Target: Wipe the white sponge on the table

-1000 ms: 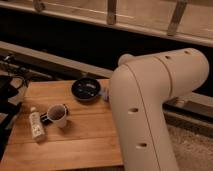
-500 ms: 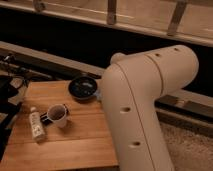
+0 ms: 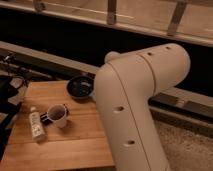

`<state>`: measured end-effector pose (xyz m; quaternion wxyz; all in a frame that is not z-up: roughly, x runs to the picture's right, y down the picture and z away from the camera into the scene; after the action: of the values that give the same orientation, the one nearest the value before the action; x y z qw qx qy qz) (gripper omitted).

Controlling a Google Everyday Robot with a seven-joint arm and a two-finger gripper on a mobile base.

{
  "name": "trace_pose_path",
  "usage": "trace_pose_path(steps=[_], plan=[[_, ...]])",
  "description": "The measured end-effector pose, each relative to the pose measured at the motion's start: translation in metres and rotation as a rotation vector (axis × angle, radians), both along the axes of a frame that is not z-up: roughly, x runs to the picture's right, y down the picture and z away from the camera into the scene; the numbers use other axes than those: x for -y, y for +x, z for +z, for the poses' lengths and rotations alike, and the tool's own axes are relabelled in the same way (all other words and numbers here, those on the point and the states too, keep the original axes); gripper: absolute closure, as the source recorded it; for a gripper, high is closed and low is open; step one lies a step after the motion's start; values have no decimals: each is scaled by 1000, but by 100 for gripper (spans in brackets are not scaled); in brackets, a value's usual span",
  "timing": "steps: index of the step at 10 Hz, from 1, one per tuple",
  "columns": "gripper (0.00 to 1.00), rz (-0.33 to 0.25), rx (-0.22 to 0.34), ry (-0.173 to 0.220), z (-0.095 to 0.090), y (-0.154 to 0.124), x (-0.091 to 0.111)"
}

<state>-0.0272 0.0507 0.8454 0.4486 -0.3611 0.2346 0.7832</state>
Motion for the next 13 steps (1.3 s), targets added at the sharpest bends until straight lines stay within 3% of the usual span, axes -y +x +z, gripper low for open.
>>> trace_pose_path(steps=[3, 6, 9, 11, 13], plan=[[100, 8, -9, -14, 2, 2, 0], [100, 43, -67, -99, -2, 29, -17], [100, 135, -185, -177, -7, 81, -32], [100, 204, -247, -209, 13, 105, -24], [100, 268, -276, -223, 44, 124, -13]])
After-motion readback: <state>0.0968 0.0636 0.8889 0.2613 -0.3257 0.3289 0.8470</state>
